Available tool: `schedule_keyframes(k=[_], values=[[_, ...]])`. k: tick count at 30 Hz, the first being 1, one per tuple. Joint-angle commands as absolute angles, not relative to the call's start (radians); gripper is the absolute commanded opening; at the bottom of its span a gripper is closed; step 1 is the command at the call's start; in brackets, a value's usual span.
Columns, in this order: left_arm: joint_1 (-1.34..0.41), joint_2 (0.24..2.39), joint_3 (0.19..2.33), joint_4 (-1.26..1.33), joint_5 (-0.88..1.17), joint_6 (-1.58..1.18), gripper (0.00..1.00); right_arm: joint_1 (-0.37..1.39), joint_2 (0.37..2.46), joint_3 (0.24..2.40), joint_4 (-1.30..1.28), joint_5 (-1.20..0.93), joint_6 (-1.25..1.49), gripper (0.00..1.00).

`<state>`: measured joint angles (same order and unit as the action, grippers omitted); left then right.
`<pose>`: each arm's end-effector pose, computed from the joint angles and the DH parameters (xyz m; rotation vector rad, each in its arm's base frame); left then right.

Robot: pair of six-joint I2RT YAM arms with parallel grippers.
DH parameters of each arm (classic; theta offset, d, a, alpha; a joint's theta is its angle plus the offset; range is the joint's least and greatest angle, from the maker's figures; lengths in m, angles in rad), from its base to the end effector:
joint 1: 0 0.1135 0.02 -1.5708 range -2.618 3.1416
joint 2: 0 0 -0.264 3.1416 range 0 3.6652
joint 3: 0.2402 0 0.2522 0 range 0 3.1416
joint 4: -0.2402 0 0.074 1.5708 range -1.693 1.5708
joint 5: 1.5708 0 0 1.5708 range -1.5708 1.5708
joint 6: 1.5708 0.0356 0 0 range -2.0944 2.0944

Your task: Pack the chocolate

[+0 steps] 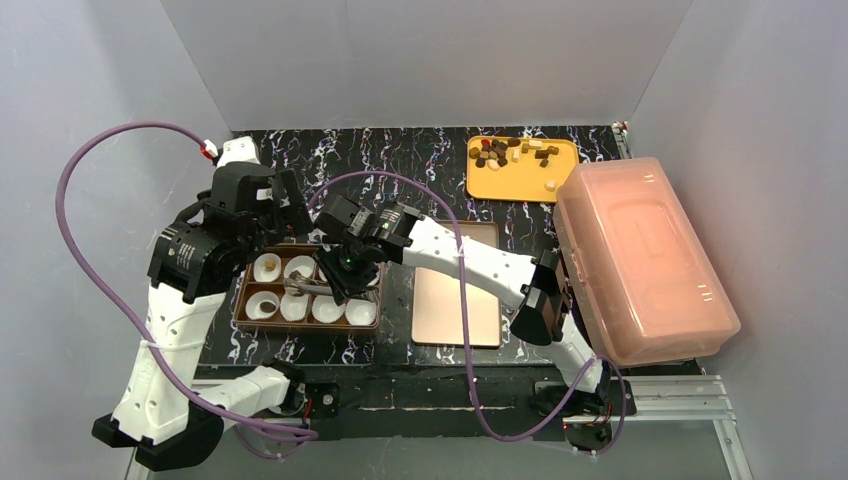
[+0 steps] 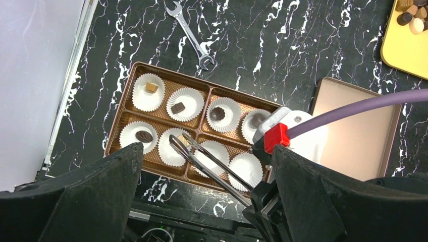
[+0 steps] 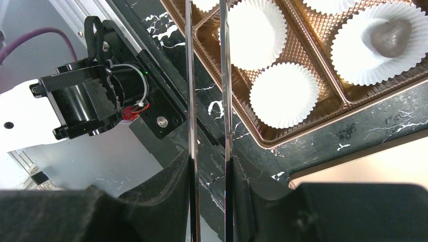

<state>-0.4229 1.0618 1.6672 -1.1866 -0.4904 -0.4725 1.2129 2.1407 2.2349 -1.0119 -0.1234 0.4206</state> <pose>0.1407 -0.0449 0.4749 -0.3288 2.0502 -0.0165 0.1595 0.4390 0.3317 -1.0843 2.4474 0.7739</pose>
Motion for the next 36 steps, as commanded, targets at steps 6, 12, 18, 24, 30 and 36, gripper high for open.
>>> schedule_keyframes(k=[6, 12, 18, 24, 30, 36], values=[[-0.425, 1.052, 1.64, -1.187, -0.527, -0.48, 0.99, 1.224, 2.163, 2.274, -0.947, -0.188, 0.369, 0.31], [-0.425, 1.051, 1.608, -1.187, -0.61, -0.496, 0.99, 1.231, 2.155, 2.207, -0.874, -0.277, 0.337, 0.31], [-0.425, 1.065, 1.585, -1.182, -0.679, -0.527, 0.99, 1.243, 2.186, 2.214, -0.862, -0.293, 0.301, 0.31], [-0.425, 1.079, 1.562, -1.172, -0.708, -0.543, 1.0, 1.229, 2.221, 2.251, -0.873, -0.304, 0.29, 0.3], [-0.425, 1.088, 1.559, -1.158, -0.716, -0.537, 1.0, 1.214, 2.24, 2.283, -0.884, -0.299, 0.293, 0.3], [-0.425, 1.086, 1.542, -1.148, -0.71, -0.531, 0.99, 1.208, 2.241, 2.276, -0.897, -0.274, 0.296, 0.3]])
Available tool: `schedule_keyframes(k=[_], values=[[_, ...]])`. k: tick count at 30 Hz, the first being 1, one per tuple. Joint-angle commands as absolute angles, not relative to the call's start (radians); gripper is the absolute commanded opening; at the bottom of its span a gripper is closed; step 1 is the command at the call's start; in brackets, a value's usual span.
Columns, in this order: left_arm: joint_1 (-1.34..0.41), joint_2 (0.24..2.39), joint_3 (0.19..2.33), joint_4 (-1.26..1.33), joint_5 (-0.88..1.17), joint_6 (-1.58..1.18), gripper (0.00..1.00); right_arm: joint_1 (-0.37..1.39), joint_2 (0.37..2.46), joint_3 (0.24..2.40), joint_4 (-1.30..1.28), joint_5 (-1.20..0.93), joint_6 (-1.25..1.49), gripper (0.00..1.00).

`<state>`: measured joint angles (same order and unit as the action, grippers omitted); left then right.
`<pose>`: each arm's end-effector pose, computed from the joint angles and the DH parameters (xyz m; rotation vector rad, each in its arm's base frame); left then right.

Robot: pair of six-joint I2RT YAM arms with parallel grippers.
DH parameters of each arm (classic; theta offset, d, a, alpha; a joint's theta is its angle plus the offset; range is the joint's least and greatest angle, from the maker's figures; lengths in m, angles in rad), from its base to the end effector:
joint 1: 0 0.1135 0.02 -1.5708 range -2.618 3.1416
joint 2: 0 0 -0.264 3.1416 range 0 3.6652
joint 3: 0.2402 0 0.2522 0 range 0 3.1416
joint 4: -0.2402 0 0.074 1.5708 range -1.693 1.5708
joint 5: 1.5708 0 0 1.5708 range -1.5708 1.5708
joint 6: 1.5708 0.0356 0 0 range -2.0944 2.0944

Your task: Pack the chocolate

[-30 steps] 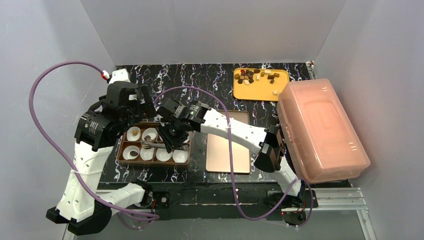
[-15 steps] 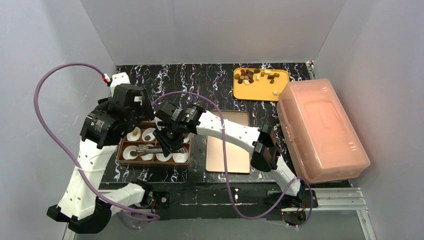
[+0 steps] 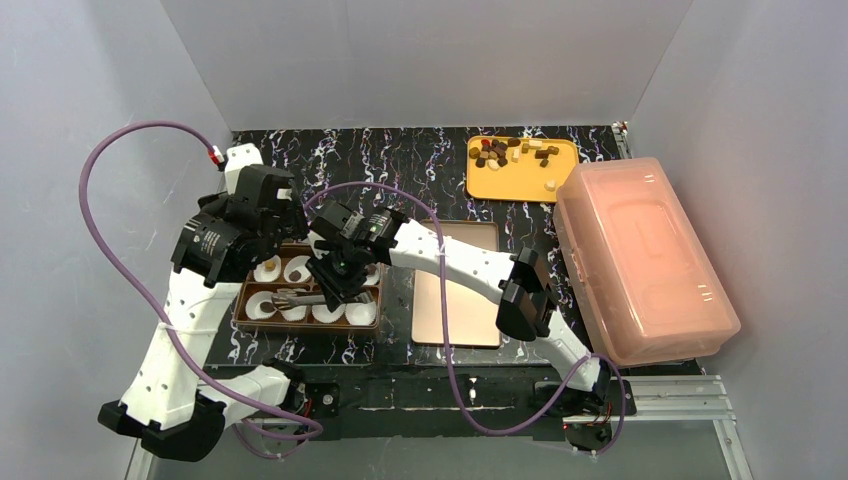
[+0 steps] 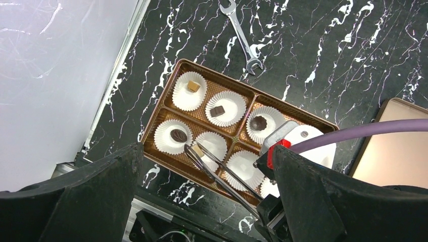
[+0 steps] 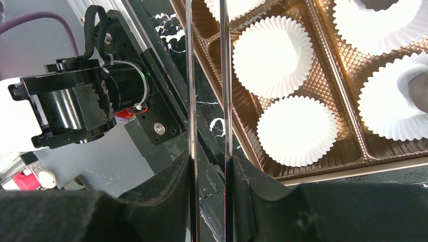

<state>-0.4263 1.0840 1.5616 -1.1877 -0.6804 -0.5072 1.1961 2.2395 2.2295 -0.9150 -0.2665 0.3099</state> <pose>0.1582 -0.0472 0.4464 -0.4224 2.0677 0.2282 0.1722 0.4636 0.2917 -1.2719 2.3966 0.8853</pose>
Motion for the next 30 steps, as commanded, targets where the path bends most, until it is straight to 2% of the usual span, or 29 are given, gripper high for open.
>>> schedule_keyframes(k=[1, 7, 12, 30], values=[[-0.426, 1.084, 1.538, -1.146, -0.71, -0.529, 0.99, 1.208, 2.24, 2.273, -0.9, -0.275, 0.296, 0.3], [-0.425, 1.079, 1.528, -1.135, -0.704, -0.529, 0.99, 1.207, 2.231, 2.258, -0.91, -0.247, 0.296, 0.31], [-0.425, 1.069, 1.522, -1.132, -0.701, -0.528, 0.99, 1.209, 2.228, 2.252, -0.91, -0.24, 0.296, 0.37], [-0.426, 1.035, 1.505, -1.128, -0.684, -0.523, 1.0, 1.208, 2.206, 2.24, -0.903, -0.22, 0.297, 0.48]])
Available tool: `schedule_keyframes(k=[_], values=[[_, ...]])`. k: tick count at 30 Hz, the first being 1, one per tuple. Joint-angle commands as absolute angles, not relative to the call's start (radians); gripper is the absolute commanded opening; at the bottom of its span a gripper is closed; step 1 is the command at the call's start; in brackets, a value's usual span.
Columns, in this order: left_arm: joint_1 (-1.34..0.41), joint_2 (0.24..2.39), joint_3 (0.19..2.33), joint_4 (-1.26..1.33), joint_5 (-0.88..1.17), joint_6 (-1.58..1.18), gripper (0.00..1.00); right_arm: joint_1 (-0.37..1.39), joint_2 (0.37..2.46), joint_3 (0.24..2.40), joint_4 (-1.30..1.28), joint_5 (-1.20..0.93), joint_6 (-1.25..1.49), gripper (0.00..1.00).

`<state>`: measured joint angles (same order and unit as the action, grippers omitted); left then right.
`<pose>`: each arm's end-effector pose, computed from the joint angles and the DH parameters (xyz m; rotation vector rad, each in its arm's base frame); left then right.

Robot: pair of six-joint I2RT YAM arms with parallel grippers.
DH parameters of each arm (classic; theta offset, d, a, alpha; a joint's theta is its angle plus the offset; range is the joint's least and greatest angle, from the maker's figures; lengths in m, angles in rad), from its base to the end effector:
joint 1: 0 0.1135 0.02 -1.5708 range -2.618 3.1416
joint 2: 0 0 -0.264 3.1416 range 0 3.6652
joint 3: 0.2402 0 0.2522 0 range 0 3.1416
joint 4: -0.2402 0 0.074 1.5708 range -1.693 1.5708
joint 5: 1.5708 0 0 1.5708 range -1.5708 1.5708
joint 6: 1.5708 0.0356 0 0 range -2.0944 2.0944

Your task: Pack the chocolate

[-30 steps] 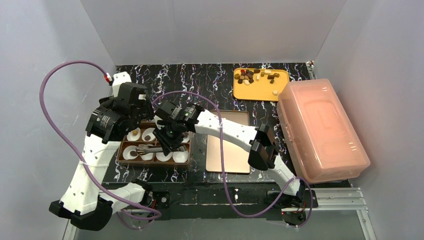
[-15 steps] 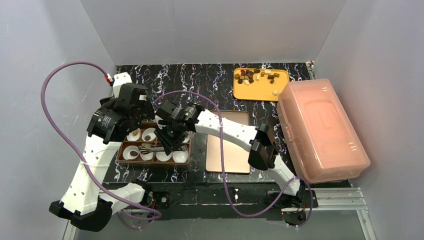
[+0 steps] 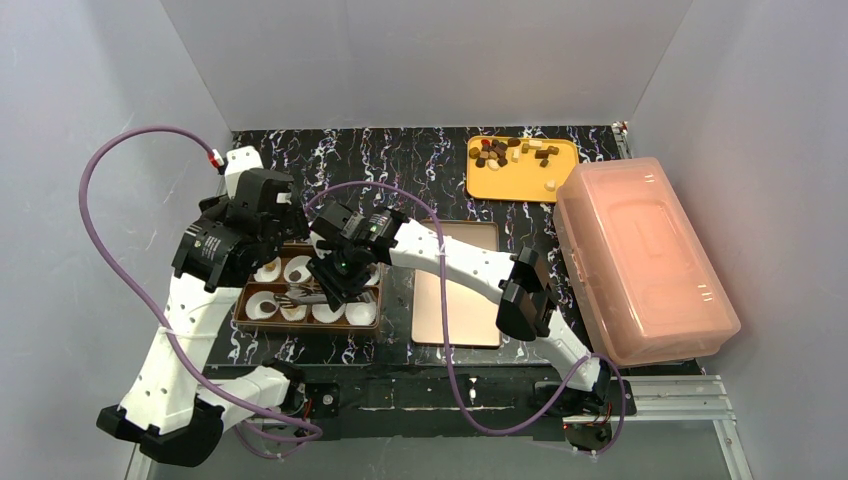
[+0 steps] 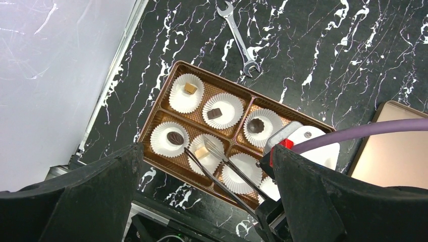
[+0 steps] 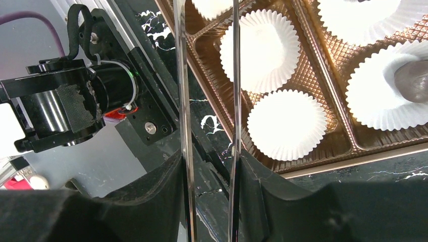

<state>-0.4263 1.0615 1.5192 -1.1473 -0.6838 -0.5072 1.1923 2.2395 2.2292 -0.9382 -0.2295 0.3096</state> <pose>0.1576 -0.0469 0.4414 -0.4297 2.0494 0.2181 0.1745 0.4607 0.2898 -1.2531 2.4164 0.8261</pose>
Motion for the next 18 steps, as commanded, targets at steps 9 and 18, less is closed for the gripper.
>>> schedule_keyframes(k=[9, 18], values=[[-0.425, 1.017, 1.516, -1.093, -0.631, -0.509, 1.0, 1.207, 2.151, 2.245, -0.913, -0.138, 0.286, 0.49], [-0.424, 1.041, 1.598, -1.066, -0.541, -0.461, 0.99, 1.183, 2.105, 2.279, -0.977, -0.007, 0.305, 0.49]])
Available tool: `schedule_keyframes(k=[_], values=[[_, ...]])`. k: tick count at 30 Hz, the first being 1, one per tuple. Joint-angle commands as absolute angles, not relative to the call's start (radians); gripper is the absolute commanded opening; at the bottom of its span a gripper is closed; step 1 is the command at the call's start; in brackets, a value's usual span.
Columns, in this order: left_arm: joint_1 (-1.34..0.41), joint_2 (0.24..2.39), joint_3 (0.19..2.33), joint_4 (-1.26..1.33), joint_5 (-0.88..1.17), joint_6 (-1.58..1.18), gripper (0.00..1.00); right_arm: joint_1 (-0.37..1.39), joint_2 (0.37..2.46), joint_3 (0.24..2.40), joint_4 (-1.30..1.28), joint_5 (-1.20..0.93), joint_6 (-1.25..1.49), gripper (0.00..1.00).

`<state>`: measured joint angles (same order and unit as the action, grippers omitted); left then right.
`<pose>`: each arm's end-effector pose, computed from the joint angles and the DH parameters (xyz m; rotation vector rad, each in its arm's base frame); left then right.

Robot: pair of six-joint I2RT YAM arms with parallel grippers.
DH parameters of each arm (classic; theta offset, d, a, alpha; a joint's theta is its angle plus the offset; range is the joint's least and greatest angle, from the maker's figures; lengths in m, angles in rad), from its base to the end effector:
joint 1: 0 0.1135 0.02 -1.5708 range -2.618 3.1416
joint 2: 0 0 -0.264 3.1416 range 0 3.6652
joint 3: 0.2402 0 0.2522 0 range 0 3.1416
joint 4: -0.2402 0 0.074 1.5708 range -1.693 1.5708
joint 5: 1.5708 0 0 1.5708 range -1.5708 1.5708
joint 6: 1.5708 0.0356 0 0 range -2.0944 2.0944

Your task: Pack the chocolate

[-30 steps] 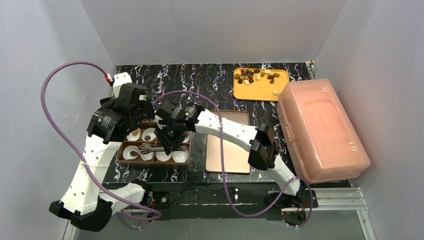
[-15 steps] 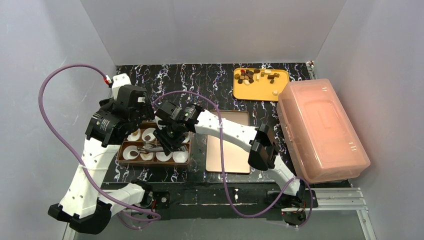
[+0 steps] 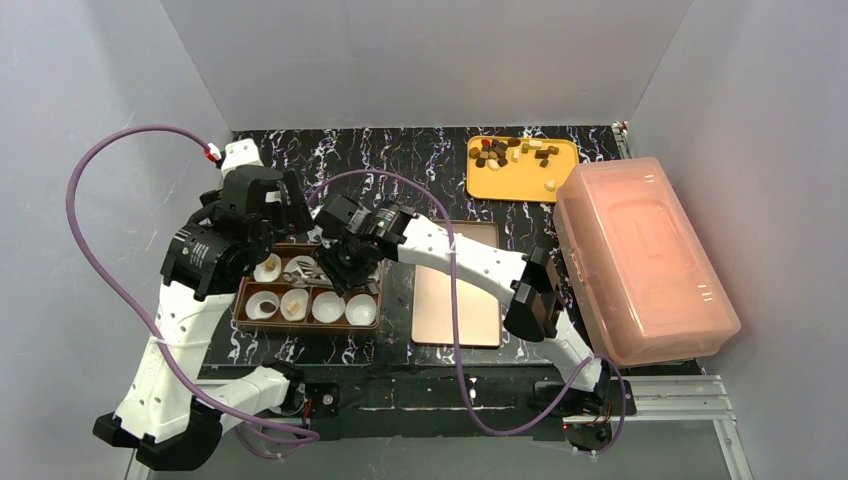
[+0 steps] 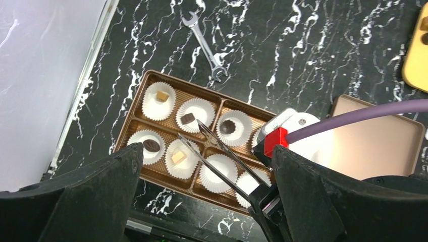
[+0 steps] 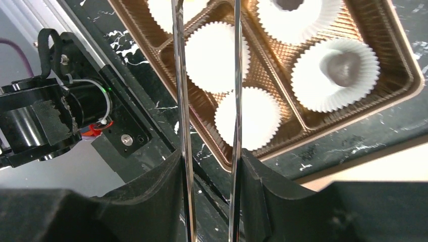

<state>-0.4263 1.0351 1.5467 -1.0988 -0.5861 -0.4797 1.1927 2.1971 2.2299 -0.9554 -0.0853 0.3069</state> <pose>0.1500 -0.0465 0.4553 -0.3813 2.0156 0.0746 0.1757 0.4507 0.3081 -1.1655 2.3690 0.6868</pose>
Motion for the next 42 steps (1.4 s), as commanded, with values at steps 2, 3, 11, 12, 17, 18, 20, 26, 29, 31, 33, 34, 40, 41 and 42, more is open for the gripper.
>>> schedule_keyframes(k=[2, 3, 11, 12, 17, 18, 20, 26, 29, 31, 33, 34, 40, 41, 42], values=[[-0.425, 1.046, 1.611, -1.061, -0.519, -0.452, 0.99, 1.173, 2.085, 2.263, -0.982, 0.046, 0.314, 0.49], [-0.425, 1.051, 1.622, -1.066, -0.505, -0.445, 0.99, 1.166, 2.073, 2.257, -0.985, 0.061, 0.321, 0.49], [-0.426, 1.064, 1.661, -1.061, -0.419, -0.426, 0.99, 1.041, 1.944, 2.143, -1.002, 0.114, 0.391, 0.48], [-0.425, 1.071, 1.665, -1.063, -0.406, -0.424, 0.99, 1.023, 1.929, 2.13, -1.004, 0.119, 0.397, 0.48], [-0.425, 1.096, 1.635, -1.04, -0.348, -0.422, 1.0, 0.902, 1.86, 2.059, -1.002, 0.145, 0.423, 0.48], [-0.425, 1.101, 1.628, -1.034, -0.339, -0.42, 1.0, 0.874, 1.851, 2.05, -1.003, 0.137, 0.428, 0.48], [-0.425, 1.113, 1.616, -1.034, -0.322, -0.419, 0.99, 0.816, 1.841, 2.042, -1.008, 0.12, 0.433, 0.48], [-0.425, 1.102, 1.527, -0.978, -0.252, -0.421, 1.0, 0.655, 1.867, 2.099, -1.068, 0.139, 0.424, 0.48], [-0.425, 1.106, 1.51, -0.971, -0.22, -0.417, 1.0, 0.571, 1.879, 2.115, -1.072, 0.141, 0.43, 0.48], [-0.425, 1.103, 1.503, -0.965, -0.208, -0.411, 0.99, 0.515, 1.885, 2.111, -1.056, 0.138, 0.431, 0.48], [-0.425, 1.097, 1.487, -0.952, -0.203, -0.405, 0.99, 0.462, 1.906, 2.122, -1.055, 0.146, 0.432, 0.48], [-0.425, 1.094, 1.474, -0.944, -0.196, -0.402, 1.0, 0.438, 1.918, 2.129, -1.057, 0.153, 0.432, 0.48], [-0.425, 1.1, 1.445, -0.923, -0.155, -0.406, 0.99, 0.333, 1.99, 2.171, -1.029, 0.186, 0.409, 0.48], [-0.425, 1.101, 1.443, -0.922, -0.155, -0.405, 1.0, 0.321, 2.006, 2.185, -1.026, 0.183, 0.407, 0.48], [-0.426, 1.1, 1.442, -0.92, -0.158, -0.401, 1.0, 0.31, 2.026, 2.2, -1.027, 0.182, 0.404, 0.48]])
